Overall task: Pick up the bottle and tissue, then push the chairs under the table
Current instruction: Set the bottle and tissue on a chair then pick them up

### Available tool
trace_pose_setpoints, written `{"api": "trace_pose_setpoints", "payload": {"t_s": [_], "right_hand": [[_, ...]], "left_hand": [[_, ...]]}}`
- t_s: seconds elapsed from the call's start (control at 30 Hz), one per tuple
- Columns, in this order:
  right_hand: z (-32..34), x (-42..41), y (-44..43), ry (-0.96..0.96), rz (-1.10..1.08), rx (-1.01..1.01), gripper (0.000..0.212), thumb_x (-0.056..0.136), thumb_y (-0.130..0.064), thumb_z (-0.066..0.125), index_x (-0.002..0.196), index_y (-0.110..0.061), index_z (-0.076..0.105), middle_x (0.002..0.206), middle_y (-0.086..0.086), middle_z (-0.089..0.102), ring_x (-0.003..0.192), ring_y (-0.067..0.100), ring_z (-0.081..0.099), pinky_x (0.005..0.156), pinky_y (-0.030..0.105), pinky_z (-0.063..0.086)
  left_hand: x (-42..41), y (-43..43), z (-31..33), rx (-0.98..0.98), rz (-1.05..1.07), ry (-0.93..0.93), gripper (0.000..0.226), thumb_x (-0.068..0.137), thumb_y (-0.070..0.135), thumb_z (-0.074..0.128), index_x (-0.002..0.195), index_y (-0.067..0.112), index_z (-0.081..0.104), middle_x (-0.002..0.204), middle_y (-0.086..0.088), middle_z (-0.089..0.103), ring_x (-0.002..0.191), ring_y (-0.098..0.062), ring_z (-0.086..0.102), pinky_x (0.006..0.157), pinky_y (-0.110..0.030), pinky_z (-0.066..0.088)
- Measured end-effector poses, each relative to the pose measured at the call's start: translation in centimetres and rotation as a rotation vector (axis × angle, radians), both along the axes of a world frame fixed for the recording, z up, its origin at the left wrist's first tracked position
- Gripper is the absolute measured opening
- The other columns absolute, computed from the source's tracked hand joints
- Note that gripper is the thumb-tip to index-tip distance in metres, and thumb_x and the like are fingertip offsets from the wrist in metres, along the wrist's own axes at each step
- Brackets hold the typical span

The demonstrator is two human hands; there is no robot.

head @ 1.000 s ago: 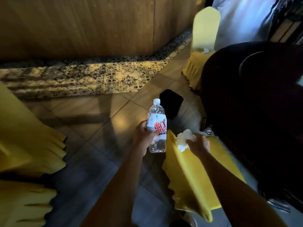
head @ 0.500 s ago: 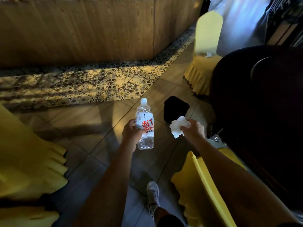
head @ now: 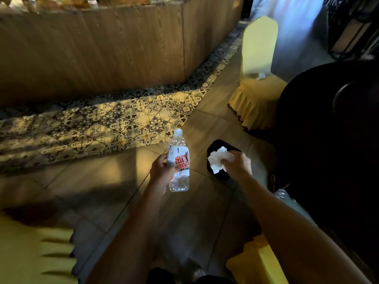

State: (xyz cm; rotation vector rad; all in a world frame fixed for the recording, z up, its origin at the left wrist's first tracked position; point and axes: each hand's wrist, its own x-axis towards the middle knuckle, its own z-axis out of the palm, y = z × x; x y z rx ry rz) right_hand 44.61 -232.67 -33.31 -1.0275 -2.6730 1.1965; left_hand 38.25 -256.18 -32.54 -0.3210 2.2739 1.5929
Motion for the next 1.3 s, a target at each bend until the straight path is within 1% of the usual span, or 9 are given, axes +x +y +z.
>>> {"api": "trace_pose_setpoints", "payload": {"t_s": [0.17,0.33,0.43,0.63,0.8,0.93,1.1,1.2,1.3], "right_hand": [[0.2,-8.7,1.1,0.015,-0.061,0.033,0.035,0.086,-0.021,0.063,0.120,-0.019,0.069,0.106,0.010,0.071,0.104,0.031,0.063,0.085,0.032,0.048],[0.0,-18.2,3.0,0.008,-0.151,0.032,0.032,0.083,-0.028,0.063,0.113,-0.022,0.071,0.098,0.007,0.072,0.096,0.028,0.065,0.078,0.031,0.049],[0.7,-23.7,4.2,0.001,-0.196,0.040,0.030,0.084,-0.029,0.062,0.112,-0.021,0.070,0.099,0.006,0.072,0.097,0.027,0.066,0.080,0.034,0.052],[1.8,-32.1,7.2,0.009,-0.323,0.049,0.026,0.083,-0.026,0.062,0.107,-0.024,0.072,0.092,0.004,0.071,0.088,0.024,0.065,0.075,0.032,0.050],[1.2,-37.9,10.8,-0.004,-0.417,0.039,0.025,0.084,-0.031,0.064,0.105,-0.021,0.073,0.091,0.004,0.071,0.085,0.023,0.066,0.076,0.035,0.056],[0.2,-42.6,15.0,0.010,-0.475,0.007,0.032,0.082,-0.028,0.066,0.112,-0.020,0.072,0.093,0.005,0.069,0.086,0.024,0.065,0.074,0.033,0.054],[0.0,-49.7,22.7,0.047,-0.549,-0.008,0.031,0.085,-0.026,0.066,0.113,-0.013,0.071,0.089,0.004,0.065,0.080,0.021,0.064,0.067,0.031,0.052],[1.0,-54.0,27.7,0.069,-0.594,-0.026,0.029,0.086,-0.028,0.067,0.109,-0.012,0.072,0.088,0.004,0.066,0.077,0.021,0.065,0.065,0.032,0.056],[2.2,-57.9,32.7,0.093,-0.648,-0.063,0.026,0.082,-0.026,0.062,0.102,-0.017,0.074,0.085,0.005,0.068,0.077,0.027,0.068,0.070,0.043,0.062]], "left_hand": [[-9.9,1.5,-0.5,-0.017,-0.058,0.007,0.064,0.081,0.015,0.078,0.140,0.023,0.054,0.123,-0.003,0.069,0.099,-0.017,0.069,0.070,-0.030,0.058],[-21.2,3.7,-0.5,0.041,-0.086,-0.034,0.071,0.077,0.012,0.081,0.140,0.025,0.053,0.124,-0.005,0.069,0.102,-0.022,0.069,0.085,-0.044,0.060],[-27.7,5.3,0.0,0.093,-0.139,-0.063,0.076,0.079,0.008,0.079,0.145,0.025,0.046,0.125,-0.006,0.068,0.103,-0.023,0.068,0.090,-0.045,0.058],[-38.9,9.2,0.7,0.099,-0.230,-0.092,0.085,0.081,0.011,0.079,0.153,0.023,0.035,0.138,-0.009,0.060,0.110,-0.027,0.065,0.081,-0.041,0.057],[-45.6,13.4,0.0,0.099,-0.295,-0.101,0.082,0.081,0.008,0.077,0.152,0.021,0.037,0.136,-0.009,0.061,0.112,-0.027,0.065,0.095,-0.049,0.056],[-51.1,18.3,-0.5,0.094,-0.357,-0.089,0.074,0.079,0.006,0.076,0.145,0.020,0.047,0.128,-0.007,0.067,0.108,-0.027,0.067,0.091,-0.043,0.056],[-58.8,26.8,0.2,0.109,-0.412,-0.085,0.082,0.081,0.002,0.074,0.152,0.018,0.036,0.133,-0.011,0.062,0.109,-0.030,0.067,0.097,-0.049,0.054],[-63.3,32.0,1.0,0.100,-0.465,-0.077,0.075,0.082,0.002,0.073,0.148,0.019,0.041,0.128,-0.012,0.066,0.103,-0.029,0.069,0.086,-0.050,0.057],[-67.7,37.1,1.9,0.099,-0.505,-0.072,0.075,0.082,0.004,0.075,0.148,0.021,0.043,0.126,-0.010,0.068,0.097,-0.025,0.071,0.054,-0.029,0.055]]}}
